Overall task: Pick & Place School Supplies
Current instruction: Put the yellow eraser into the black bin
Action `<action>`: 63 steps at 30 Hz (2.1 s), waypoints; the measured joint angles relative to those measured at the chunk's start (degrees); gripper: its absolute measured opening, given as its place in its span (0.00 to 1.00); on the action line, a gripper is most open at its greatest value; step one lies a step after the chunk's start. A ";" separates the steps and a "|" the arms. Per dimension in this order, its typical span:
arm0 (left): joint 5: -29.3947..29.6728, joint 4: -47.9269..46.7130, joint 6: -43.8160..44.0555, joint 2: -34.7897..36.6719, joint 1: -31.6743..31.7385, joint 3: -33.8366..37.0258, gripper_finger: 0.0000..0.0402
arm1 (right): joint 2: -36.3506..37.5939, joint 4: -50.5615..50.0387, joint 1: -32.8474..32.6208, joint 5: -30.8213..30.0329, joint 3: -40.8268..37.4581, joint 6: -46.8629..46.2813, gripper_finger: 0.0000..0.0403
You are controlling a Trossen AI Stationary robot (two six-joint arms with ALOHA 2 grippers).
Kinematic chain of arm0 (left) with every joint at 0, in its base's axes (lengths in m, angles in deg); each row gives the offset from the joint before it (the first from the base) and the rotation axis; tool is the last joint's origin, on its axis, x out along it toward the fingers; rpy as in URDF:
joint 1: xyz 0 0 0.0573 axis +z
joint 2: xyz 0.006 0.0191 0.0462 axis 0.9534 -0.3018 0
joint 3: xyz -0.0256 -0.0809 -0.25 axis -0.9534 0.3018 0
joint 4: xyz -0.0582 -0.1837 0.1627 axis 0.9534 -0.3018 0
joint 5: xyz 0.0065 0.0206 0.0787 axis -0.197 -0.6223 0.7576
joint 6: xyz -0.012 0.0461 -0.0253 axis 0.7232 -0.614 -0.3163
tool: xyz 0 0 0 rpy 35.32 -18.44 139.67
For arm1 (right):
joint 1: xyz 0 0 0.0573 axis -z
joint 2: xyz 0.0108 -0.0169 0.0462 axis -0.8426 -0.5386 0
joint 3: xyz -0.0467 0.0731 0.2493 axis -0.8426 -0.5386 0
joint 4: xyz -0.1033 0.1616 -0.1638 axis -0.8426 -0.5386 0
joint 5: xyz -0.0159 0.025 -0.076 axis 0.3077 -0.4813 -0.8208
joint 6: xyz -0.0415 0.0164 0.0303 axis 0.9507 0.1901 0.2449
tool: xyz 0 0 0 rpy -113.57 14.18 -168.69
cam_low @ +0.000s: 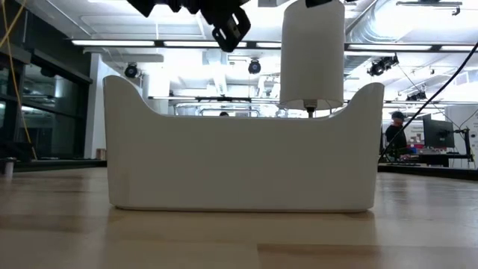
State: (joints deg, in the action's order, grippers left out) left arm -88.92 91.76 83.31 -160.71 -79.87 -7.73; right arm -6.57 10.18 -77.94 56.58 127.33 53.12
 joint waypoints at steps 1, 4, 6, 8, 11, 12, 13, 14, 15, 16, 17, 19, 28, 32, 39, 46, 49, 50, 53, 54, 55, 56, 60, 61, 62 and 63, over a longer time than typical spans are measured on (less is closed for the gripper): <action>0.02 -0.21 0.00 -0.05 0.00 0.06 0.23 | 0.00 0.00 0.09 0.16 0.00 0.33 0.24; -0.03 0.41 -0.01 -0.39 0.09 0.04 0.23 | -0.02 0.27 0.40 0.65 0.00 0.52 0.24; -0.04 0.23 -0.02 -0.49 0.31 0.04 0.23 | -0.02 0.88 0.45 1.32 0.02 0.52 0.24; -0.11 0.28 -0.02 -0.49 0.69 0.04 0.23 | -0.02 0.82 0.47 1.77 0.04 0.54 0.24; -0.02 0.53 -0.02 -0.49 1.09 0.04 0.23 | -0.02 0.83 0.45 2.22 0.04 0.54 0.24; -0.02 0.68 -0.02 -0.49 1.28 0.04 0.23 | -0.02 0.86 0.45 2.26 0.04 0.54 0.24; -0.02 0.68 -0.02 -0.49 1.39 0.04 0.23 | -0.02 0.84 0.45 2.28 0.04 0.54 0.24; -0.01 0.68 -0.02 -0.49 1.55 0.04 0.23 | -0.02 0.82 0.45 2.41 0.04 0.54 0.24; 0.00 0.70 -0.02 -0.49 1.80 0.04 0.23 | -0.02 0.84 0.45 2.47 0.04 0.54 0.24; -0.03 0.81 -0.02 -0.49 1.95 0.04 0.23 | -0.02 0.86 0.45 2.48 0.04 0.54 0.24; -0.04 1.03 -0.03 -0.49 2.08 0.04 0.23 | -0.02 0.86 0.45 2.49 0.04 0.54 0.24; 0.00 1.45 -0.04 -0.49 2.12 0.04 0.23 | -0.02 0.85 0.45 2.48 0.04 0.71 0.24; -0.05 2.81 -0.70 -0.49 2.47 0.04 0.23 | -0.02 2.86 1.15 4.16 0.04 0.96 0.24; 0.14 3.26 -2.25 -0.49 2.58 0.04 0.23 | -0.02 3.42 2.01 6.50 0.04 0.94 0.24; 0.76 4.07 -2.56 -0.49 2.73 0.04 0.23 | -0.02 3.72 2.33 6.91 0.02 0.96 0.24; 0.36 6.01 -2.56 -1.26 3.59 0.04 0.23 | 0.02 3.88 2.37 6.79 0.00 0.94 0.24; -0.01 8.62 -2.53 -2.47 3.63 0.00 0.23 | 0.02 3.92 2.34 6.86 -0.04 0.92 0.24; -0.32 8.18 -2.48 -2.52 3.71 0.00 0.23 | 0.02 3.78 2.33 6.83 -0.05 0.94 0.24; -0.48 8.93 -2.39 -3.22 3.77 -0.02 0.23 | 0.02 3.44 2.33 6.80 -0.04 0.62 0.24; -0.50 8.62 -2.16 -3.28 3.83 -0.01 0.23 | 0.02 3.29 2.31 6.84 -0.04 0.48 0.24; -0.53 8.75 -1.93 -3.31 3.85 0.00 0.23 | 0.02 2.98 2.31 6.80 -0.04 0.42 0.24; -0.55 8.81 -1.88 -3.29 3.85 0.00 0.23 | 0.02 2.81 2.31 6.64 -0.04 0.16 0.24; -0.74 8.84 -1.92 -3.28 3.91 0.00 0.23 | 0.02 1.92 2.33 6.40 -0.04 -0.84 0.24; -0.73 8.92 -1.92 -3.28 3.91 0.00 0.23 | 0.02 1.90 2.33 6.43 -0.04 -0.86 0.24; -0.76 9.01 -1.92 -3.28 3.91 0.00 0.23 | 0.02 1.93 2.33 6.43 -0.04 -0.88 0.24; -0.79 8.98 -1.91 -3.28 3.91 0.00 0.23 | 0.02 1.91 2.33 6.43 -0.04 -0.88 0.24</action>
State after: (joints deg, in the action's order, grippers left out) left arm -89.71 100.74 81.40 -163.99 -75.96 -7.73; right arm -6.55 12.08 -75.61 63.01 127.29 52.24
